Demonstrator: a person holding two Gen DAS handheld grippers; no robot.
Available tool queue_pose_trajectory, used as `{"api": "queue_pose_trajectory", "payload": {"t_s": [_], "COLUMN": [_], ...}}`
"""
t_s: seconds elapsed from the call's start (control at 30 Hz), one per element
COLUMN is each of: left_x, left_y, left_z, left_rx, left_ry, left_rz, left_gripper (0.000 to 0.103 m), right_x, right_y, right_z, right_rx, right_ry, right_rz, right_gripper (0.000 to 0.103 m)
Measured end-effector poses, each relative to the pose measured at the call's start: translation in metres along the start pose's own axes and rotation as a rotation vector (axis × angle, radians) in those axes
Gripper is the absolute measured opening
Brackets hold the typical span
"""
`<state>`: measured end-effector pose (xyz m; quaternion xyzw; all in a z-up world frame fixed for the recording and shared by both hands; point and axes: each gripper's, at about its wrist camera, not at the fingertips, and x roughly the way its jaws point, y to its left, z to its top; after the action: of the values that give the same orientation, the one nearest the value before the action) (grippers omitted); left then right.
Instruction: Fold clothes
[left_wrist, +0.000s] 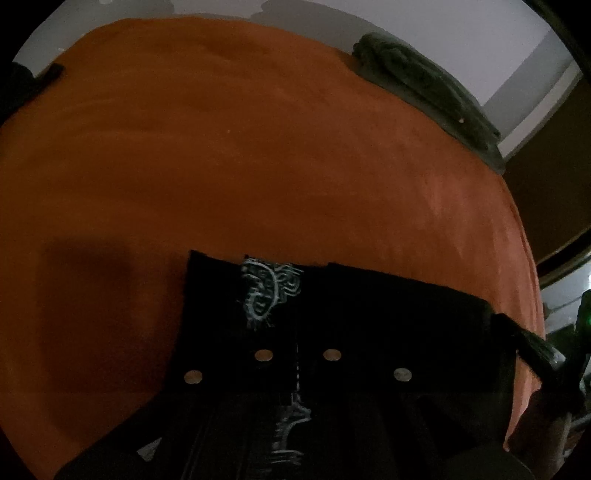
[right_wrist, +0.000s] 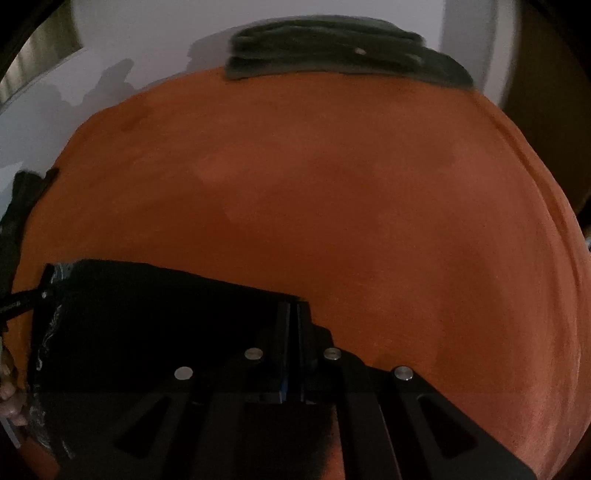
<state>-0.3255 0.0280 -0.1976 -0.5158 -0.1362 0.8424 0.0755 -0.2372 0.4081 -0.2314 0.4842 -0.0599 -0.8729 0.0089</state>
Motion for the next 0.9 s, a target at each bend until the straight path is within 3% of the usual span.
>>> {"api": "queue_pose_trajectory", "payload": {"t_s": [0.07,0.17,0.37,0.47,0.57,0.77,0.9], "left_x": [-0.008,-0.027,-0.054,-0.064,-0.065,-0.073,-0.081], "left_y": [0.012,0.031,0.003,-0.014,-0.006,0.05,0.074], "left_z": [-0.002,-0.015,-0.089,-0.121,-0.138,-0.128,-0.115], "left_rx": [-0.004,-0.028,0.168,0.295,0.324,0.164,0.059], "left_ry": [-0.005,-0.007,0.005,-0.018,0.013,0.057,0.082], "left_rz": [0.019,-0.047,-0.085,-0.012,0.067,0.084,-0.01], "left_gripper": [0.005,0.011,0.021,0.029,0.029,0.029,0.029], "right_x": [-0.025,-0.071,-0.107,-0.105,-0.098,-0.111,-0.129], "right_y": [-0.012,-0.014,0.025,0.045,0.049,0.018,-0.033], "right_z": [-0.007,-0.028,-0.098,-0.133,-0.16,-0.171,-0.168], "right_rx": [0.021,0.015,-0.029,-0.091,-0.085,-0.04,0.1], "right_ry": [-0.042,-0.098,-0.042,0.013,0.075,0.099,0.071], "right_rz": [0.025,0.065,0.176,0.179,0.185,0.123,0.242], "right_gripper": [0.001,0.001,0.001,0.001,0.001,0.001,0.008]}}
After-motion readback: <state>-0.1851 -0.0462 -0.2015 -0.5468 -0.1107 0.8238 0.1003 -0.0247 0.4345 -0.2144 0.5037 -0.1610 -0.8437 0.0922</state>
